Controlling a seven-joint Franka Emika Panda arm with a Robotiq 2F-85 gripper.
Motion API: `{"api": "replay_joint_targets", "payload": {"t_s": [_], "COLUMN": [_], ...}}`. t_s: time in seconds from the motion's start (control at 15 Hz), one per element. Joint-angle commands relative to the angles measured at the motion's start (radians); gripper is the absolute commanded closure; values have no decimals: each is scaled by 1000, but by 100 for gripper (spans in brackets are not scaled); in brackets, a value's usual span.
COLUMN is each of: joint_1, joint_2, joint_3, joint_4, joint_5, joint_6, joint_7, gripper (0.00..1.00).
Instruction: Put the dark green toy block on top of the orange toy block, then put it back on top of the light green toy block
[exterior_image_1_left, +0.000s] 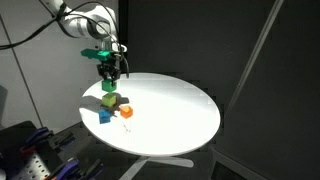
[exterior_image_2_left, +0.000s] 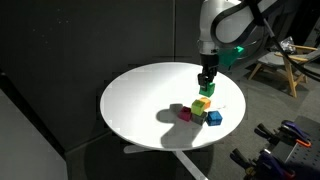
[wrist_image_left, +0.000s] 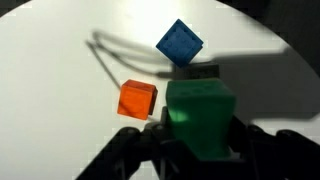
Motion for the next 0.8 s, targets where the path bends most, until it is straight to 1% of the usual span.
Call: {"api": "replay_joint_targets", "payload": {"t_s": [0.0,0.33,0.73], "joint_1": [-14,-40,-66], "joint_2": [-45,-33,7], "joint_3": [-19,-54,-79], "joint_4": [-3,13,27], "joint_5": [-24,-32,-17], "joint_6": [-38,-41,-5], "joint_7": [69,151,178], "gripper": [74,74,74]}}
